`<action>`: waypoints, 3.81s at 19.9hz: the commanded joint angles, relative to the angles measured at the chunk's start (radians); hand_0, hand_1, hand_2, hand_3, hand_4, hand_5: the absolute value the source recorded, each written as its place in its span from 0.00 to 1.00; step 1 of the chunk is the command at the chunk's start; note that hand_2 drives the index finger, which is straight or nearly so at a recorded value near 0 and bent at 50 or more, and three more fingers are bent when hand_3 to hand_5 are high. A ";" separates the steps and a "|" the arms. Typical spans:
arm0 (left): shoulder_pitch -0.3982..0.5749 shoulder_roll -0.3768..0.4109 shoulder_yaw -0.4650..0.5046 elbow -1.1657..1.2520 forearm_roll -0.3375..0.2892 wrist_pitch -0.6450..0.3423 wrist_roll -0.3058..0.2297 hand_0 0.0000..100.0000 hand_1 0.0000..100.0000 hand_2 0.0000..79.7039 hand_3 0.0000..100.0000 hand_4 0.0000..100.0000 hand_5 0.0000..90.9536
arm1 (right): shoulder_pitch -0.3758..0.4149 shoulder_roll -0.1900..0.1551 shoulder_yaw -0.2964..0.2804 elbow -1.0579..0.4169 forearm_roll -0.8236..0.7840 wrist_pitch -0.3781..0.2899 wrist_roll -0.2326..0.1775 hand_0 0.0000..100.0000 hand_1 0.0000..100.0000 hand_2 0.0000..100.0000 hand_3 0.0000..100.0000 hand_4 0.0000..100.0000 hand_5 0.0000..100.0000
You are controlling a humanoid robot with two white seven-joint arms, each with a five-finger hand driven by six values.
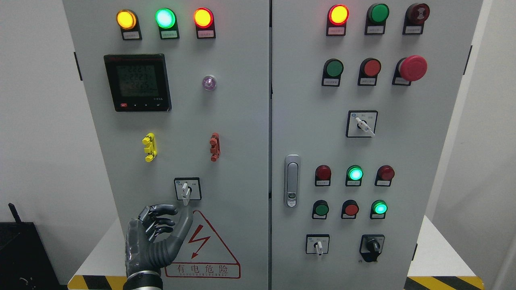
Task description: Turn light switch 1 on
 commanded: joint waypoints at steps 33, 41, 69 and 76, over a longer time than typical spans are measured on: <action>-0.077 -0.015 0.003 0.065 0.004 0.040 0.000 0.13 0.72 0.65 0.60 0.68 0.60 | 0.000 0.000 0.000 0.000 0.000 0.000 0.000 0.30 0.00 0.00 0.00 0.00 0.00; -0.078 -0.015 0.001 0.065 0.003 0.043 0.000 0.13 0.72 0.68 0.61 0.69 0.61 | 0.000 0.000 0.000 0.000 0.001 0.000 0.000 0.30 0.00 0.00 0.00 0.00 0.00; -0.103 -0.017 -0.003 0.065 0.003 0.080 0.003 0.18 0.70 0.72 0.64 0.71 0.64 | 0.000 0.000 0.000 0.000 0.000 0.000 0.001 0.30 0.00 0.00 0.00 0.00 0.00; -0.104 -0.017 -0.003 0.065 0.003 0.081 0.003 0.21 0.70 0.72 0.64 0.71 0.65 | 0.000 0.000 0.000 0.000 0.001 0.000 0.000 0.30 0.00 0.00 0.00 0.00 0.00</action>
